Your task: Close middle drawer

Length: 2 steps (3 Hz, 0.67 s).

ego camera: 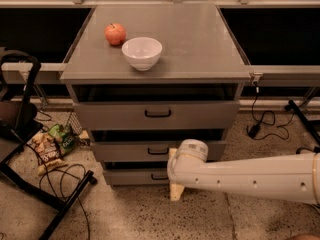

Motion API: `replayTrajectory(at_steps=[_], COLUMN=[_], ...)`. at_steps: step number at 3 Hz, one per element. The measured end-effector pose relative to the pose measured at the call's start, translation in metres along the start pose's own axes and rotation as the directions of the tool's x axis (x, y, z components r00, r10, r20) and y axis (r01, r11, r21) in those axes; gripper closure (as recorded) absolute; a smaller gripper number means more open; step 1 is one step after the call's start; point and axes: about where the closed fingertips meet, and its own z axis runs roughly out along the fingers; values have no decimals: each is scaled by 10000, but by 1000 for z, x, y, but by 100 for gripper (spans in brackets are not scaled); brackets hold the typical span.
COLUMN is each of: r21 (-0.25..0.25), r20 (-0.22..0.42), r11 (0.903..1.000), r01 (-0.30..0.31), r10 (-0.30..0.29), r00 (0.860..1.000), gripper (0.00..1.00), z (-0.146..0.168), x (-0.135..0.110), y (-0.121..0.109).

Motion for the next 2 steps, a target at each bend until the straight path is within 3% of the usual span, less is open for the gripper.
replayTrajectory(at_steps=[1,2], r21=[266,931], r20=[-2314,-3634], r11=[9982,9662], r01=[-538,-2404], r10=[586,2578], r00=[9711,8953], gripper=[0,0], z=[-93,-178], x=[24,73], y=[5,-2])
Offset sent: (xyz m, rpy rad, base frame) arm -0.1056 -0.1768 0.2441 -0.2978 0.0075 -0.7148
